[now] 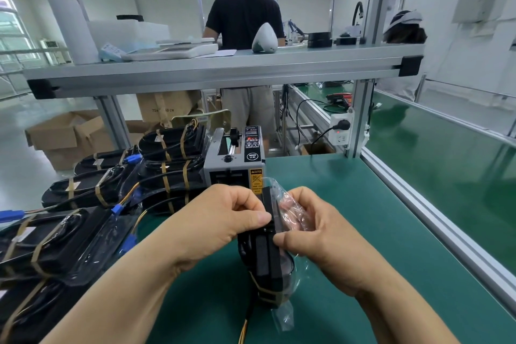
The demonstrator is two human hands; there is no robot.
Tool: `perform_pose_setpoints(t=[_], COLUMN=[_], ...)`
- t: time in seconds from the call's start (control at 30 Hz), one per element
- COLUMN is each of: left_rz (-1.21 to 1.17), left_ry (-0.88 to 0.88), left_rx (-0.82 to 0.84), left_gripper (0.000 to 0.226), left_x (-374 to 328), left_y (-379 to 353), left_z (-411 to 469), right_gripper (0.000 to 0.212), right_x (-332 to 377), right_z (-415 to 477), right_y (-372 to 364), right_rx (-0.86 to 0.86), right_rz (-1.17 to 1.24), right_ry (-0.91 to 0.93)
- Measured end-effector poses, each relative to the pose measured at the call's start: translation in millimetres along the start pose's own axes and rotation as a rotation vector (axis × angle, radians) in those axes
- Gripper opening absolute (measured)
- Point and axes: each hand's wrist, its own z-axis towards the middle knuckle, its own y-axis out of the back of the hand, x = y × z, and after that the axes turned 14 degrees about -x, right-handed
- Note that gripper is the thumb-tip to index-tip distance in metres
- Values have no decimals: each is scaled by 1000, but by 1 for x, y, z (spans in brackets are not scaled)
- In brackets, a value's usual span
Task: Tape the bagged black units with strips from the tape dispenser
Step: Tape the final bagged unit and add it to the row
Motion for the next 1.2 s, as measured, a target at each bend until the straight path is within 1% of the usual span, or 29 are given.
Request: perform_pose_setpoints(t=[0.23, 0.37, 0.53, 1.07, 1.2], left_rz=[65, 94, 128, 173, 160], left_ry=[-27, -40, -51, -99, -140], left_rx=[-74, -99, -126, -176, -234], left_gripper=[13, 14, 15, 20, 14], left_x=[0, -2, 0, 13, 21], left_y=[-6, -7, -8, -7, -10], left_z=[-3, -5, -5, -4, -4], right_gripper=[35, 36, 29, 31, 34], right_x=[1, 0, 2, 0, 1], right_z=[-1, -1, -1, 2, 2], right_y=[1, 1, 0, -4, -3], right_rx=[18, 18, 33, 39, 16], right_rz=[9, -12, -8, -56, -59], right_ry=[11, 15, 22, 33, 24])
